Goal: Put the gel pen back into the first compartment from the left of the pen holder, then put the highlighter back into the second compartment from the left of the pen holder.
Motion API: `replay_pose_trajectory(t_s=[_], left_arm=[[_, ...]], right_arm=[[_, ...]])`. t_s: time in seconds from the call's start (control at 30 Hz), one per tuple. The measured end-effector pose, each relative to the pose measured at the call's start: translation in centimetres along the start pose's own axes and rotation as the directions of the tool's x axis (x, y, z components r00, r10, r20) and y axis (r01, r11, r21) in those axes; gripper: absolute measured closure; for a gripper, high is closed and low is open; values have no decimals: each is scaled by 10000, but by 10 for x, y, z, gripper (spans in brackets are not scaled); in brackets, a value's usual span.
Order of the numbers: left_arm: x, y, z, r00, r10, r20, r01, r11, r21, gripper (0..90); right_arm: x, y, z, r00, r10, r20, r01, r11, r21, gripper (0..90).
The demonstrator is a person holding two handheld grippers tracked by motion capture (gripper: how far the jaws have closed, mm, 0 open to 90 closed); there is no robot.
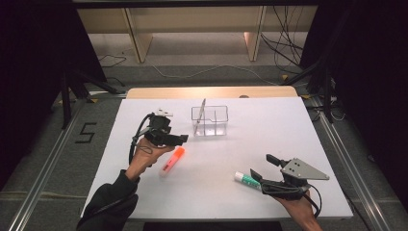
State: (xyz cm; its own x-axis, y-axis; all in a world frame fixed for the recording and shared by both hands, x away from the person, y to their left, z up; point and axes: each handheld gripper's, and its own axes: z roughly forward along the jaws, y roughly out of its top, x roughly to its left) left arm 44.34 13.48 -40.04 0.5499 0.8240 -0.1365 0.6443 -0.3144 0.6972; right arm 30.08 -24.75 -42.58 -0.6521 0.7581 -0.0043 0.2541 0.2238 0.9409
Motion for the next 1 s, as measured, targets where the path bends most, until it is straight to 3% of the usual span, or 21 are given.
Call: replay_pose_trajectory(t_s=[0.47,0.83,1.0], left_arm=[[5,-17,8,10000,-64,35,61,9962,872,217],[9,-24,7,9998,-171,-85,179,9943,1054,215],[11,-26,8,9999,-133,-78,143,9900,1403,215]], right_arm=[[1,0,0,10000,18,17,-18,10000,10,262],[0,1,2,10000,-37,-51,37,10000,-20,262],[1,1,3,10000,-42,-85,42,10000,43,262]])
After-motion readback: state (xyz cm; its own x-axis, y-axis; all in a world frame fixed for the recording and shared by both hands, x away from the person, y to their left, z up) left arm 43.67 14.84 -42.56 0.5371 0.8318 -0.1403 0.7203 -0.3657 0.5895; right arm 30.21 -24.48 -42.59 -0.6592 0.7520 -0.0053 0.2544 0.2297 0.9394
